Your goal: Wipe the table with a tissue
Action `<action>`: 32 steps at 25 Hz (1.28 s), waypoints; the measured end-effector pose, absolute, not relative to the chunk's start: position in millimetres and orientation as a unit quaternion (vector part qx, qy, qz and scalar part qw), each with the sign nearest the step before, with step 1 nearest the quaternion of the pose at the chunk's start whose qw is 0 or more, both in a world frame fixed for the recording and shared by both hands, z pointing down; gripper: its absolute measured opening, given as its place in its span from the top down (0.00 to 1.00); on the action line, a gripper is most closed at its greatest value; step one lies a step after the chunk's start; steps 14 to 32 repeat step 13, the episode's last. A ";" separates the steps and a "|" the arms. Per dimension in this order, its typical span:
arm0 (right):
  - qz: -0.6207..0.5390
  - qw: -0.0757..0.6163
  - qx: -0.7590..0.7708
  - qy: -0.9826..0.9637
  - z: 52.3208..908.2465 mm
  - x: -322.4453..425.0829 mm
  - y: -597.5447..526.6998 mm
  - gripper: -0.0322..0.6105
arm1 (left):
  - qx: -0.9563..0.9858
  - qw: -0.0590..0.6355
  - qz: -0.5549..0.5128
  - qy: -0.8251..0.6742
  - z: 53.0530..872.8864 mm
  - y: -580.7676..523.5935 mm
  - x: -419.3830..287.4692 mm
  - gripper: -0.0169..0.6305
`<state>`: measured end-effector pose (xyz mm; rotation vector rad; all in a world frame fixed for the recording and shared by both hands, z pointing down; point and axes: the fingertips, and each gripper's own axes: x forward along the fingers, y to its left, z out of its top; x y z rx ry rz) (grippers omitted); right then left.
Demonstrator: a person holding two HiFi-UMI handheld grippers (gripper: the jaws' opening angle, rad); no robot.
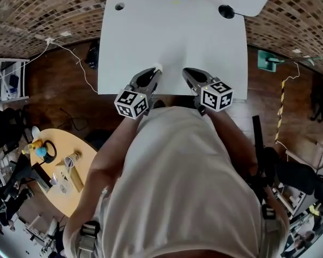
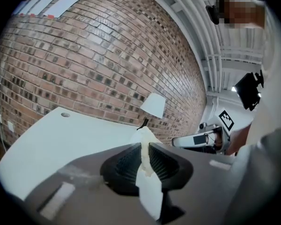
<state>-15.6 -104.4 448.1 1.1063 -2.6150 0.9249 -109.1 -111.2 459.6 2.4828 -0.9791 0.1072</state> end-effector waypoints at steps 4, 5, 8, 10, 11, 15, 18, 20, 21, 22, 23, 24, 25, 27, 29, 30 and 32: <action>0.307 0.079 0.364 -0.876 448.9 -35.4 -90.6 0.94 | 0.908 0.226 0.034 -0.350 455.7 -99.7 -120.6 0.88; 0.306 0.080 0.365 -0.876 449.5 -39.0 -87.7 0.94 | 0.909 0.226 0.033 -0.348 456.0 -96.0 -123.4 0.88; 0.304 0.083 0.367 -0.875 451.3 -49.0 -77.1 0.94 | 0.911 0.227 0.032 -0.343 459.3 -83.3 -134.4 0.88; 0.303 0.085 0.369 -0.875 452.5 -56.1 -70.0 0.94 | 0.910 0.230 0.033 -0.343 462.4 -76.5 -144.4 0.88; 0.302 0.086 0.370 -0.874 453.1 -60.0 -66.2 0.94 | 0.910 0.231 0.033 -0.343 464.0 -73.3 -149.6 0.88; 0.302 0.088 0.373 -0.873 454.3 -67.8 -58.3 0.94 | 0.909 0.235 0.034 -0.344 467.1 -66.5 -160.0 0.88; 0.302 0.088 0.373 -0.873 454.3 -67.8 -58.3 0.94 | 0.909 0.235 0.034 -0.344 467.1 -66.5 -160.0 0.88; 0.302 0.088 0.373 -0.873 454.3 -67.8 -58.3 0.94 | 0.909 0.235 0.034 -0.344 467.1 -66.5 -160.0 0.88; 0.302 0.088 0.373 -0.873 454.3 -67.8 -58.3 0.94 | 0.909 0.235 0.034 -0.344 467.1 -66.5 -160.0 0.88; 0.302 0.088 0.373 -0.873 454.3 -67.8 -58.3 0.94 | 0.909 0.235 0.034 -0.344 467.1 -66.5 -160.0 0.88; 0.302 0.088 0.373 -0.873 454.3 -67.8 -58.3 0.94 | 0.909 0.235 0.034 -0.344 467.1 -66.5 -160.0 0.88; 0.302 0.088 0.373 -0.873 454.3 -67.8 -58.3 0.94 | 0.909 0.235 0.034 -0.344 467.1 -66.5 -160.0 0.88; 0.302 0.088 0.373 -0.873 454.3 -67.8 -58.3 0.94 | 0.909 0.235 0.034 -0.344 467.1 -66.5 -160.0 0.88; 0.302 0.088 0.373 -0.873 454.3 -67.8 -58.3 0.94 | 0.909 0.235 0.034 -0.344 467.1 -66.5 -160.0 0.88; 0.302 0.088 0.373 -0.873 454.3 -67.8 -58.3 0.94 | 0.909 0.235 0.034 -0.344 467.1 -66.5 -160.0 0.88; 0.302 0.088 0.373 -0.873 454.3 -67.8 -58.3 0.94 | 0.909 0.235 0.034 -0.344 467.1 -66.5 -160.0 0.88; 0.302 0.088 0.373 -0.873 454.3 -67.8 -58.3 0.94 | 0.909 0.235 0.034 -0.344 467.1 -66.5 -160.0 0.88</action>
